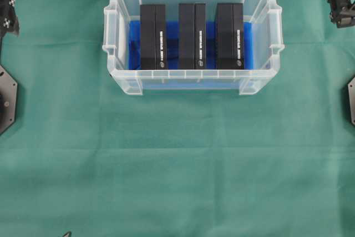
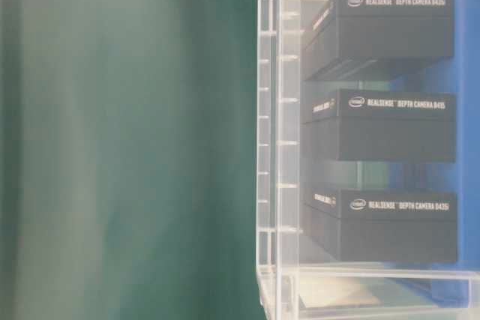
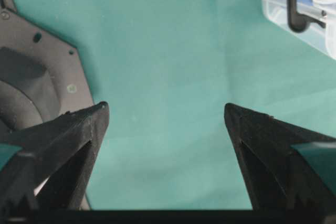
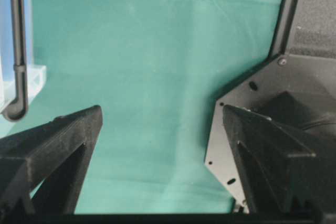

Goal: Take out the box from the case.

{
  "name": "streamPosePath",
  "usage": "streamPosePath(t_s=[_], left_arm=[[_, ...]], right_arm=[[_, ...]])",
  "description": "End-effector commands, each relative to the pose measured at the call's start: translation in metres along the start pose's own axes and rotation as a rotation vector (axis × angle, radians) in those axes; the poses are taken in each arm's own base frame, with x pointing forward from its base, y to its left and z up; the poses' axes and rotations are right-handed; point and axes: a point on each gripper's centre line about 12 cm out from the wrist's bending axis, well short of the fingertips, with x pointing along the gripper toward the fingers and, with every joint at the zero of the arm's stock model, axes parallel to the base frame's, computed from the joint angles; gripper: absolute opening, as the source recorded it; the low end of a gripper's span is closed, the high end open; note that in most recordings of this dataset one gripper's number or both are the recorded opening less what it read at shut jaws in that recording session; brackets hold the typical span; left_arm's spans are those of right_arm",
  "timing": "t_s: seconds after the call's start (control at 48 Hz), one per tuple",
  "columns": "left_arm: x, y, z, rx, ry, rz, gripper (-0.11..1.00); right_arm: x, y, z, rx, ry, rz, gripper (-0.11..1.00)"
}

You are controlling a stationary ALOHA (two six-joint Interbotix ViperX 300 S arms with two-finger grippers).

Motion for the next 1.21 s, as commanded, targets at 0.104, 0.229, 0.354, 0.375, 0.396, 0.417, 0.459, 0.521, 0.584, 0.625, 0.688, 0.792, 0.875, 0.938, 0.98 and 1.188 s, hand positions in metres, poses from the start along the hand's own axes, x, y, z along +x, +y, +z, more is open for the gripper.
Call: streamPosePath(t_s=[0.104,0.229,0.354,0.375,0.396,0.417,0.459,0.521,0.584,0.625,0.688,0.792,0.875,0.938,0.98,1.188], left_arm=[[-0.0023,-0.0006,0.0014,-0.013,-0.006,-0.009,0.96],[-0.0018,-0.0006,0.0010,-0.011,-0.003,-0.009,0.96],[-0.0018,-0.0005,0.0009,-0.012,-0.002,-0.007,0.96],[-0.0018,-0.0003,0.0008,-0.012,-0.001,-0.006,0.96],[-0.0018,-0.0002,0.0007,-0.012,-0.001,-0.005,0.96],[-0.0018,-0.0002,0.0007,-0.012,-0.001,-0.005,0.96],[-0.0018,0.0001,0.0006,-0.012,0.001,-0.002,0.96],[-0.0018,0.0008,0.0002,-0.014,0.004,0.003,0.96],[-0.0023,0.0016,-0.0002,-0.014,0.008,0.010,0.96],[-0.0023,0.0018,-0.0006,-0.014,0.011,0.012,0.96],[-0.0018,0.0022,-0.0006,-0.014,0.011,0.015,0.96],[-0.0018,0.0021,-0.0008,-0.014,0.012,0.015,0.96],[-0.0018,0.0020,-0.0010,-0.012,0.012,0.014,0.95],[-0.0018,0.0021,-0.0008,-0.014,0.012,0.015,0.95],[-0.0018,0.0021,-0.0008,-0.014,0.012,0.015,0.95],[-0.0023,0.0018,-0.0010,-0.016,0.014,0.012,0.95]], right_arm=[[-0.0049,-0.0005,0.0015,0.007,-0.011,0.015,0.95],[-0.0049,-0.0005,0.0015,0.013,-0.011,0.015,0.95],[-0.0059,0.0000,0.0015,0.017,-0.012,0.018,0.95],[-0.0063,0.0002,0.0016,0.018,-0.013,0.019,0.95],[-0.0063,0.0000,0.0019,0.020,-0.013,0.019,0.95],[-0.0063,0.0000,0.0019,0.018,-0.013,0.019,0.95],[-0.0063,0.0000,0.0019,0.020,-0.013,0.019,0.95],[-0.0063,0.0002,0.0016,0.018,-0.013,0.019,0.95],[-0.0063,0.0003,0.0013,0.017,-0.010,0.020,0.95],[-0.0067,0.0002,0.0021,0.019,-0.014,0.020,0.95],[-0.0068,0.0003,0.0018,0.019,-0.014,0.021,0.95],[-0.0075,-0.0003,0.0020,0.022,-0.014,0.020,0.95],[-0.0080,-0.0006,0.0019,0.022,-0.013,0.018,0.95],[-0.0083,-0.0009,0.0019,0.023,-0.013,0.019,0.95],[-0.0080,-0.0006,0.0019,0.022,-0.013,0.018,0.95],[-0.0080,-0.0005,0.0017,0.019,-0.012,0.018,0.94]])
